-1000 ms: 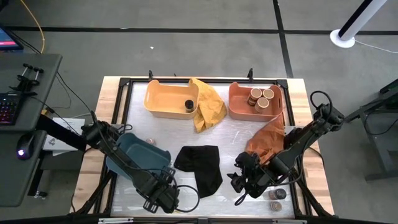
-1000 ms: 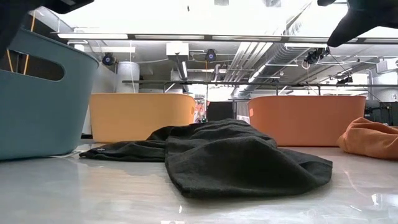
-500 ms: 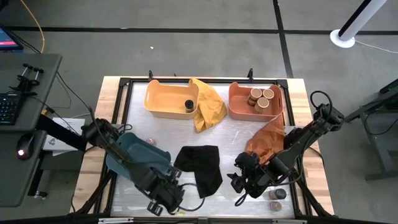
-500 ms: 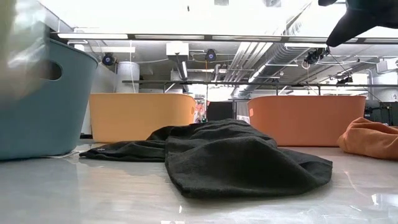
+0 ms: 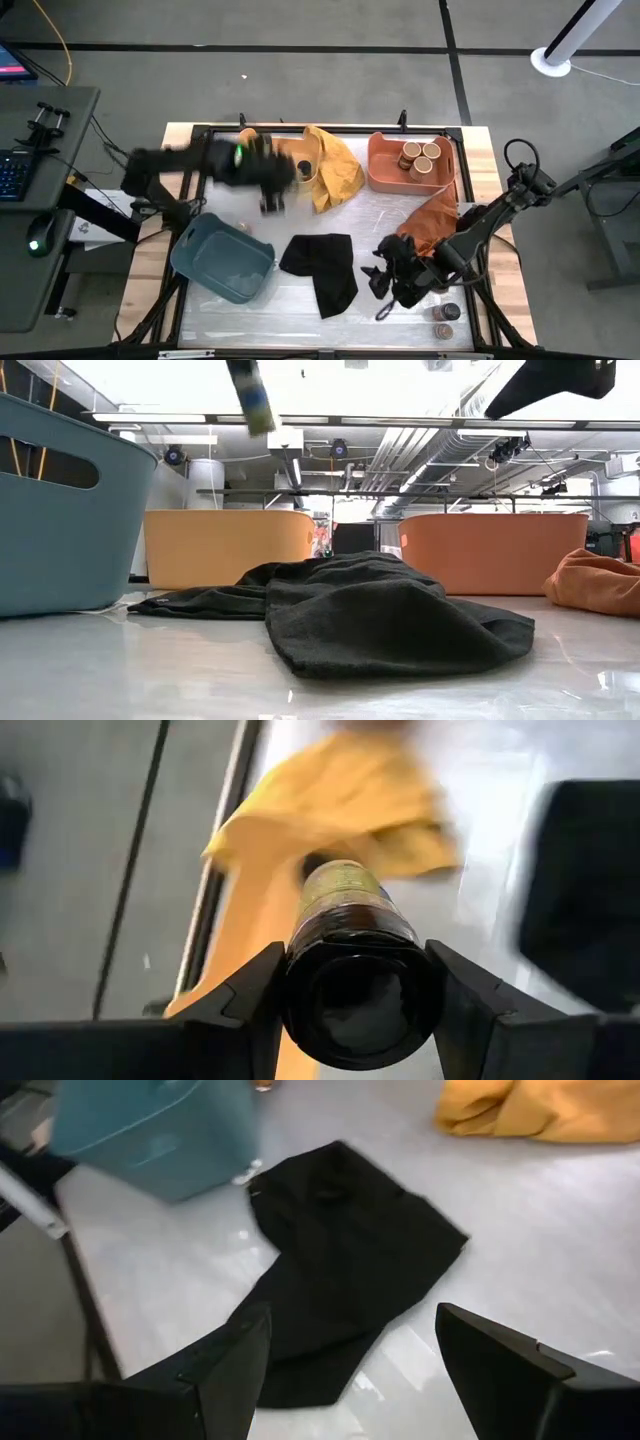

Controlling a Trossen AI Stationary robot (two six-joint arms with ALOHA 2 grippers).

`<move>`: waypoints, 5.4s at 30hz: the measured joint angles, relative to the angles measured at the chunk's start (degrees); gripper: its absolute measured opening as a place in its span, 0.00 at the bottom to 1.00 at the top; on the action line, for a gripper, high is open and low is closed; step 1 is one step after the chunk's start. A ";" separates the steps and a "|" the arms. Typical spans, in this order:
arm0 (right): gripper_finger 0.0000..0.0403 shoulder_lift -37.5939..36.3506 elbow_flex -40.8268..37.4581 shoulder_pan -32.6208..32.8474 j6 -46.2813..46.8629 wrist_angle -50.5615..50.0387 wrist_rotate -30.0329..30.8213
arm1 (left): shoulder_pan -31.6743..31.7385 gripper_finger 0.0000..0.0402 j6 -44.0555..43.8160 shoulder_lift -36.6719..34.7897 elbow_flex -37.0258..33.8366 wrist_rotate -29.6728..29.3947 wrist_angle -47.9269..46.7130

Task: Sort spices by type
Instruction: Put the left black spice bottle into the yellow bin, then put the black spice bottle into the yellow bin

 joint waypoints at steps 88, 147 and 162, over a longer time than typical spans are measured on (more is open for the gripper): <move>0.69 -17.22 -0.20 -12.81 -6.84 -15.08 -15.06 | 26.75 0.66 11.74 6.67 -13.64 27.41 19.91; 0.00 -5.97 -5.84 19.51 39.96 -18.70 -48.82 | 16.62 0.66 4.12 -8.55 -16.94 48.78 53.91; 0.00 -5.97 -5.84 19.16 39.01 -15.55 -49.79 | 16.32 0.66 3.71 -9.84 -16.94 48.74 53.07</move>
